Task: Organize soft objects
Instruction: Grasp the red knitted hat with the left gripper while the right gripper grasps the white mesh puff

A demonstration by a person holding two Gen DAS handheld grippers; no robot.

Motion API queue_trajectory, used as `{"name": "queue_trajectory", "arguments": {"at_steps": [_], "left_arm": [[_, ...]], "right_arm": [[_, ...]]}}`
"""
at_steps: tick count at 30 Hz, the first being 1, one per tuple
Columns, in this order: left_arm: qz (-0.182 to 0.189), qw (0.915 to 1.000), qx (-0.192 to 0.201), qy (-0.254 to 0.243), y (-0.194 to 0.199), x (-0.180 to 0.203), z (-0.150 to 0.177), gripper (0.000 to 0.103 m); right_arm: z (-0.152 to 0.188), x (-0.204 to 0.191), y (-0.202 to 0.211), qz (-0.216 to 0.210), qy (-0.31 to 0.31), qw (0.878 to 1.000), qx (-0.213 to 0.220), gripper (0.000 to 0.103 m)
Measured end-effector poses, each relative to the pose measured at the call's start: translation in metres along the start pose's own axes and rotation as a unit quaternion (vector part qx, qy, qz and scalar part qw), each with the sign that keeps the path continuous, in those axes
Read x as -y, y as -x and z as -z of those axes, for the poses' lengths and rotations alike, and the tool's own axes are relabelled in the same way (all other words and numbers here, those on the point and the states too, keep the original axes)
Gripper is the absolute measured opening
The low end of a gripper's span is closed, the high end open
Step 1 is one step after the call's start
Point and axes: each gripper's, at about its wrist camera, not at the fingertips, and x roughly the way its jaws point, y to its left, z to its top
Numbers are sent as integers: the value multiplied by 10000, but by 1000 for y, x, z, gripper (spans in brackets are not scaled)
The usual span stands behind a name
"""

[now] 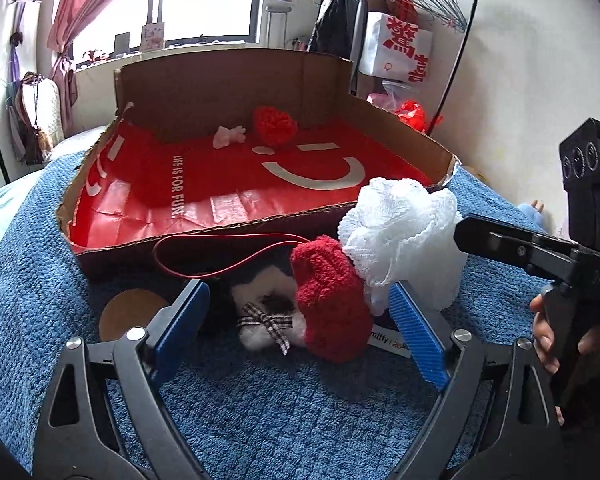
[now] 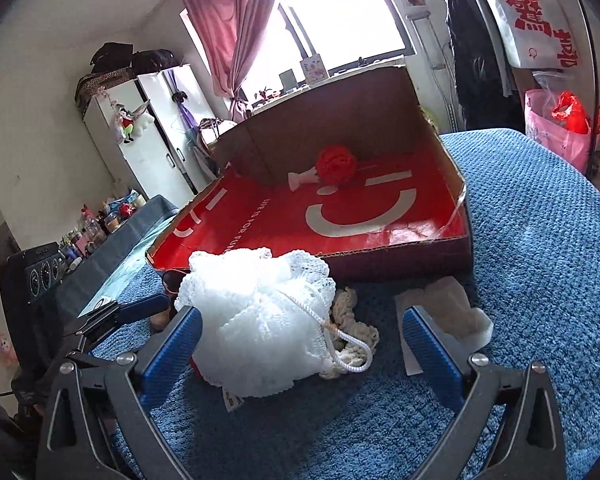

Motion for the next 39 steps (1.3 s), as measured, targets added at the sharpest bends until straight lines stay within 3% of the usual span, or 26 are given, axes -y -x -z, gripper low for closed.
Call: {"name": "queue_trajectory", "arguments": {"at_steps": [4, 6, 7, 8, 12, 24, 39], "left_arm": [[167, 9994, -242, -183, -14, 9, -4, 58], [291, 9987, -369, -198, -20, 11, -4, 36], [400, 9981, -422, -188, -23, 12, -3, 36], [517, 9974, -475, -175, -25, 11, -3, 35], [635, 9967, -493, -55, -26, 9, -3, 33], [836, 9965, 39, -4, 19, 0, -24, 33], [742, 9969, 91, 226, 28, -18, -24, 30]], "right_arm": [[-4, 5, -17, -431, -106, 9983, -366, 98], [-5, 6, -27, -659, -172, 9960, -573, 76], [-5, 7, -31, -910, -238, 9933, -669, 68], [-4, 7, -32, -1088, -312, 9913, -670, 54], [-9, 2, -19, -1180, -238, 9916, -481, 42], [-35, -16, 21, -1117, -61, 9936, 164, 39], [-39, -2, 26, -742, -189, 9967, 272, 39]]}}
